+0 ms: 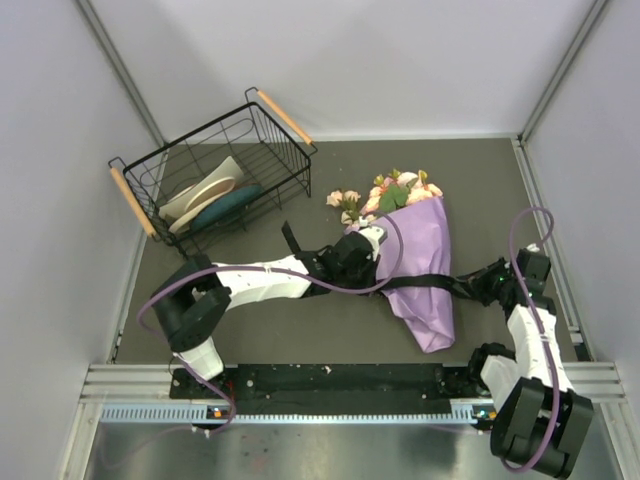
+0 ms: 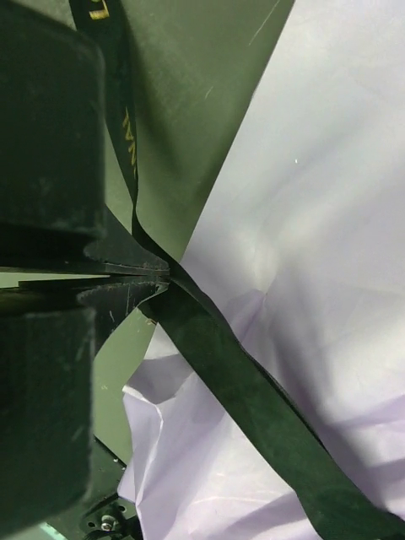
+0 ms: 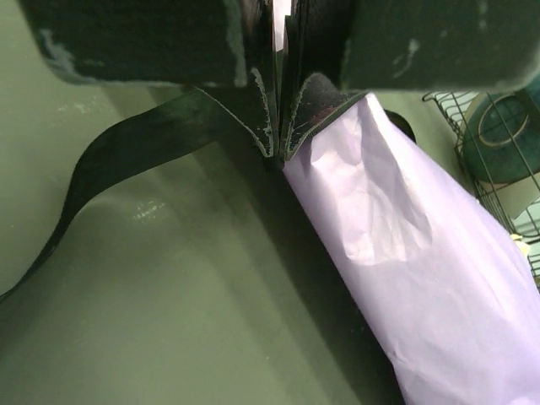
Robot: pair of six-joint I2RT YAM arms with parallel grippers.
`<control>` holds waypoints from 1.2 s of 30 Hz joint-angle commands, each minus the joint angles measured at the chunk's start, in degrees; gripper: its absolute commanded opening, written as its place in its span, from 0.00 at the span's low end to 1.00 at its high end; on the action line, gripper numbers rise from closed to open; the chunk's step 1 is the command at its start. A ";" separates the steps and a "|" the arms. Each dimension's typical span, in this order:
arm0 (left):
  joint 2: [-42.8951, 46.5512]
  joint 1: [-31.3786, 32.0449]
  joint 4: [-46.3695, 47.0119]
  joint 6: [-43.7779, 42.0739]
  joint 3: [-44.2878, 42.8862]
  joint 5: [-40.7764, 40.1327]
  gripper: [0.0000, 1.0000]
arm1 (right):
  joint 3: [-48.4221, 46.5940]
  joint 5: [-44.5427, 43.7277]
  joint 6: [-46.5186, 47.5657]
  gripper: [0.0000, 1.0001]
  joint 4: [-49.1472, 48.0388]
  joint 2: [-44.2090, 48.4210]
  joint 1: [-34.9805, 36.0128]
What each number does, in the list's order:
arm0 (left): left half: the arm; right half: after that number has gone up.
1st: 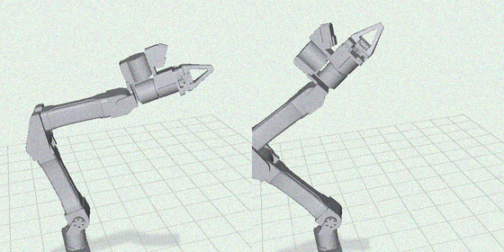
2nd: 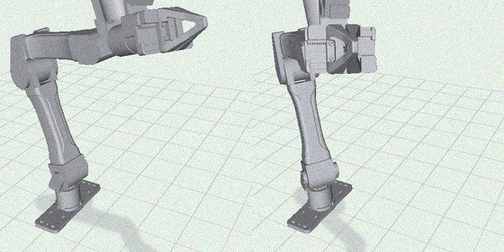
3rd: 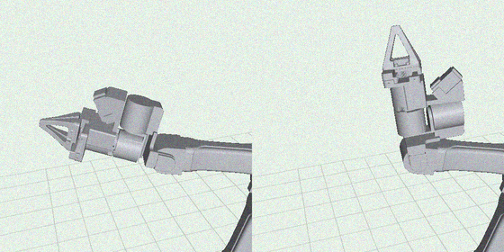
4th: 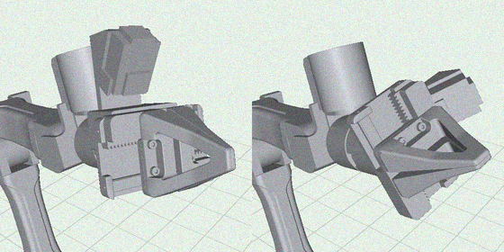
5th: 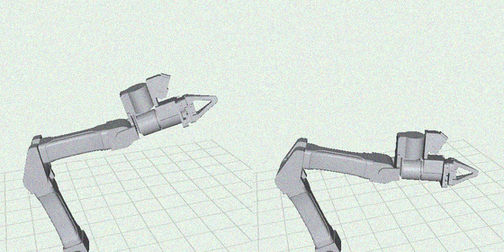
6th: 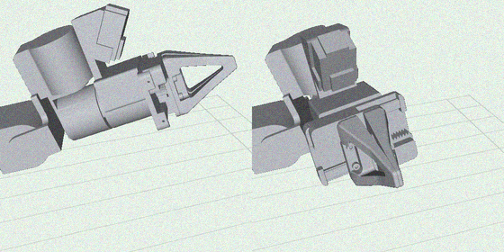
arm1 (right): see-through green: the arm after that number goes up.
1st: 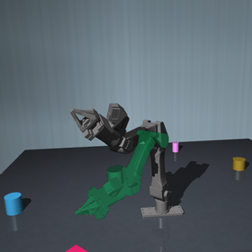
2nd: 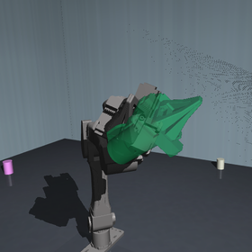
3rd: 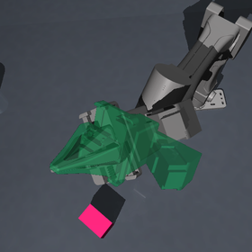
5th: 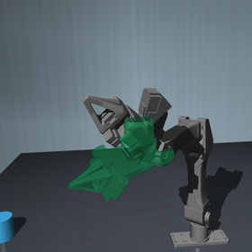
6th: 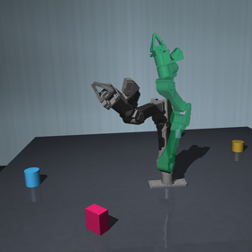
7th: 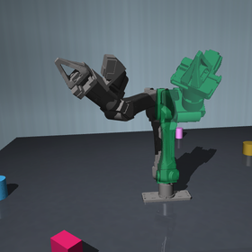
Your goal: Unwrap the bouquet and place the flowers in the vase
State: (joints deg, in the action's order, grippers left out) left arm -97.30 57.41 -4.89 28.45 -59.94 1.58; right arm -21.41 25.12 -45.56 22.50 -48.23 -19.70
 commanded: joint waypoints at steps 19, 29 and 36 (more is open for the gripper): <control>-4.56 -0.37 5.94 -1.90 -4.74 10.81 0.40 | -3.73 3.44 3.03 0.67 5.71 11.83 6.34; -5.01 -0.37 2.78 -2.34 -6.77 8.09 0.11 | -3.28 2.21 1.52 0.64 2.81 7.72 12.15; -1.14 -0.28 1.28 -1.91 -4.83 6.68 0.00 | -4.78 3.81 -0.22 0.59 -2.73 5.43 18.37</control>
State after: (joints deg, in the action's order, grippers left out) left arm -103.11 57.39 -3.81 26.59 -64.93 9.17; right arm -24.01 28.73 -44.25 25.02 -41.63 -5.39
